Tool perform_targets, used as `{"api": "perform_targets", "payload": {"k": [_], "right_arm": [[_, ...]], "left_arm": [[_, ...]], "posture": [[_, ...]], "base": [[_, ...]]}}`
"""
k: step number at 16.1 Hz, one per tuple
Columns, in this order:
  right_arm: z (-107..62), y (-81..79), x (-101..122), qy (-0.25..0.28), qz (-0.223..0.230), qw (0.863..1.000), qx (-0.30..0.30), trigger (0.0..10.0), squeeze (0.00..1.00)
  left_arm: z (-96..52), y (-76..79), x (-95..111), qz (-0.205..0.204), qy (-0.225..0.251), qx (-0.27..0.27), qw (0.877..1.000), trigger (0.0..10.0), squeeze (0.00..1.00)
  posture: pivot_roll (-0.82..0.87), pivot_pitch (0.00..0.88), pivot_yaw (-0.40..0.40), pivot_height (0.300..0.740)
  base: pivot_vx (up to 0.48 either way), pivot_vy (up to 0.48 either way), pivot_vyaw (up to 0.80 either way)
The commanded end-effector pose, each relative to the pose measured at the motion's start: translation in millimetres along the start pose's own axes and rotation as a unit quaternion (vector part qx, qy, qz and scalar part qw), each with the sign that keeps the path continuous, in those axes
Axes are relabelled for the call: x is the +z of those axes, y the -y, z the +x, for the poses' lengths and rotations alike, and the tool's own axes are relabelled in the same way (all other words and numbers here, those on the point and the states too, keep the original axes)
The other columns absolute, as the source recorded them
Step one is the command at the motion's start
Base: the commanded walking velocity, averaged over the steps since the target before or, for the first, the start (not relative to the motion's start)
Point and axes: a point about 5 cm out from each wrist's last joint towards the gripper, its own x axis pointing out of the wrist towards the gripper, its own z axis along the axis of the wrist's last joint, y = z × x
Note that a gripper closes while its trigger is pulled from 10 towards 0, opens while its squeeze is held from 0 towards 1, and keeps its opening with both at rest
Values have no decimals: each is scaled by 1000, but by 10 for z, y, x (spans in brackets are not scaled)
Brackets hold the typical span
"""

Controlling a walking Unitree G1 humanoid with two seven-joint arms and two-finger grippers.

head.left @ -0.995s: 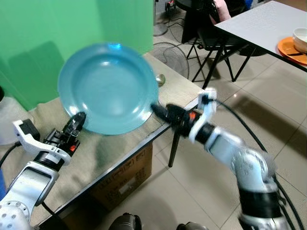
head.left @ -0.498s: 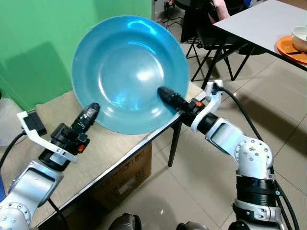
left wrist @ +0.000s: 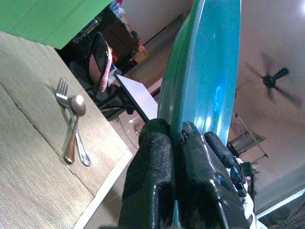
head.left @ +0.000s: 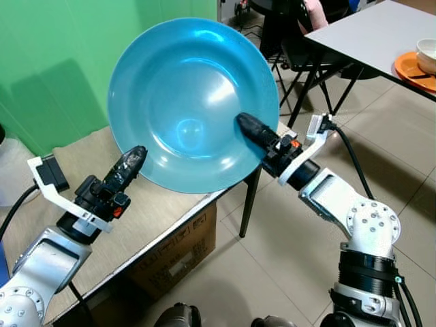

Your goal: Setting the table

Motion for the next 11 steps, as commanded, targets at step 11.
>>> {"api": "perform_targets", "payload": {"k": [11], "right_arm": [[-23, -26, -24, -13, 7, 1000, -6, 0, 0]], "left_arm": [[27, -19, -11, 13, -11, 1, 1000, 0, 0]], "posture": [[-26, 49, 52, 740]], "base": [[0, 0, 0]]}}
